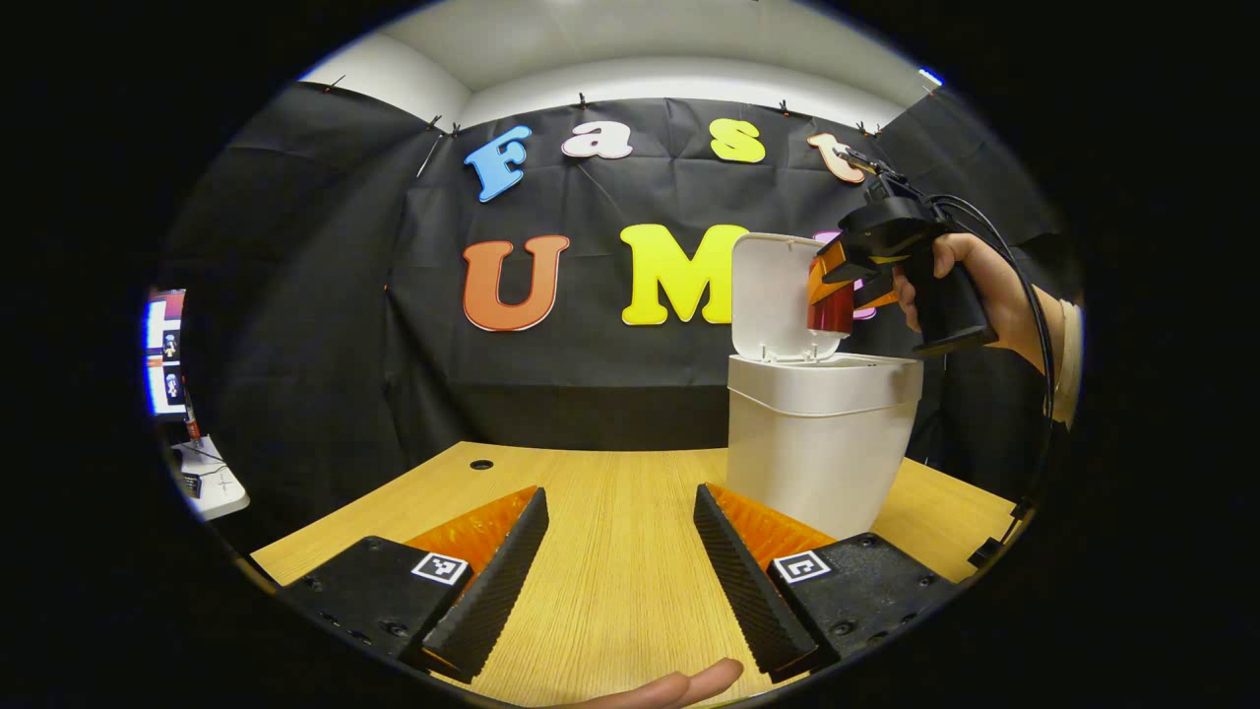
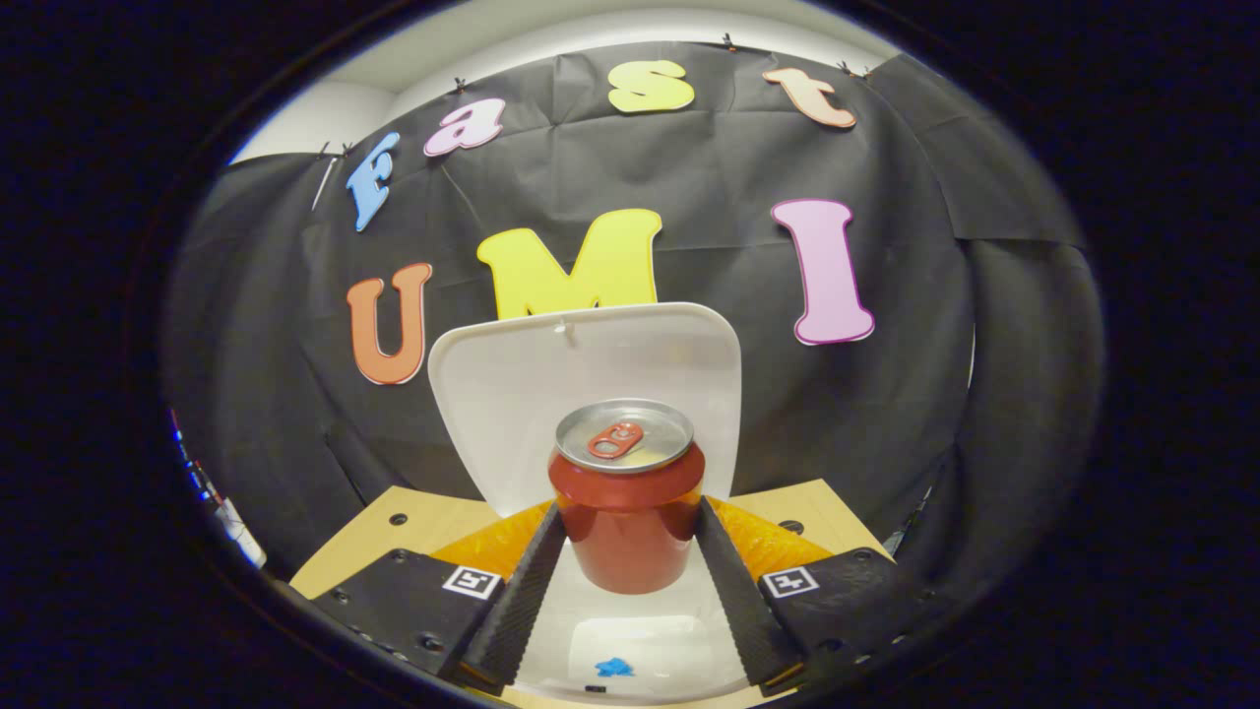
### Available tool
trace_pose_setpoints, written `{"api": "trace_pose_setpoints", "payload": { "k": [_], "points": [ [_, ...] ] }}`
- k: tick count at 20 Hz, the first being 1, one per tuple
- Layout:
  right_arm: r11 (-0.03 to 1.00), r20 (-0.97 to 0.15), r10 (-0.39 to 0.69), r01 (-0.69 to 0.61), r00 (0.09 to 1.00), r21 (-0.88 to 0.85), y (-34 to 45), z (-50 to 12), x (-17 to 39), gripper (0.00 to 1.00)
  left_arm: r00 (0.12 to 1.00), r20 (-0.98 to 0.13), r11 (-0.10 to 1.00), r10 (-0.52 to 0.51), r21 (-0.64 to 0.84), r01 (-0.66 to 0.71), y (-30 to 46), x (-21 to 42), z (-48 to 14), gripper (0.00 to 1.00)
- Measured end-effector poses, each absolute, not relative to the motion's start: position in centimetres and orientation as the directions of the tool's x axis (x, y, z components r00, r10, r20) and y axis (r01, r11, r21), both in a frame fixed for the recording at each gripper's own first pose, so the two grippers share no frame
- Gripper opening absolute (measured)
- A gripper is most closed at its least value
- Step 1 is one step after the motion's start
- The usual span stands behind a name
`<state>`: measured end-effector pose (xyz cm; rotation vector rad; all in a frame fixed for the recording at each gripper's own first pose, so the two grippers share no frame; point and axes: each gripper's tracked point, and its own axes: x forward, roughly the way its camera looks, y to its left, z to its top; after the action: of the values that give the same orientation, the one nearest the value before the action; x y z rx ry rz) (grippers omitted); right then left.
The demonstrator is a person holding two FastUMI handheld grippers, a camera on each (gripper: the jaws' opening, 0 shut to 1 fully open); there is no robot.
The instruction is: Press the lid of the desktop garbage bin to open it, pick up the crumpled paper on the desktop and throw it into the bin, then pick up the pop can on the desktop and drop it into the bin, and finally close the garbage bin lid.
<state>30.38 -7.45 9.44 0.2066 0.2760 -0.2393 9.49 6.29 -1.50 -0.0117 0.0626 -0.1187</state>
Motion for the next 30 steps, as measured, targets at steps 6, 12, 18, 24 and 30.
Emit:
{"api": "trace_pose_setpoints", "payload": {
  "k": [6, 12, 18, 24, 30],
  "points": [
    [0.962, -0.253, -0.147, 0.198, 0.956, 0.188, -6.3, 10.9, 29.7, 0.82, 0.992, -0.059, 0.994, -0.109, -0.016, 0.108, 6.6, 9.5, -1.4, 0.96],
    [0.976, -0.168, -0.139, 0.163, 0.976, 0.142, -5.4, 13.9, 28.5, 0.92, 0.993, -0.039, 0.994, -0.113, -0.012, 0.113, 6.2, 9.2, -0.8, 0.96],
    [0.975, -0.114, -0.168, 0.182, 0.979, 0.126, -5.8, 17.4, 28.3, 0.95, 0.995, -0.018, 0.995, -0.095, -0.009, 0.095, 6.3, 8.2, 0.2, 0.96],
    [0.982, -0.012, -0.144, 0.144, 0.990, 0.124, -4.9, 21.9, 30.1, 0.95, 0.997, -0.023, 0.996, -0.080, -0.028, 0.079, 6.6, 8.0, 0.5, 0.96],
    [0.980, 0.065, -0.169, 0.161, 0.983, 0.114, -4.7, 23.8, 35.1, 0.95, 0.997, -0.042, 0.997, -0.072, -0.032, 0.070, 7.2, 8.5, 0.1, 0.96]
  ]
}}
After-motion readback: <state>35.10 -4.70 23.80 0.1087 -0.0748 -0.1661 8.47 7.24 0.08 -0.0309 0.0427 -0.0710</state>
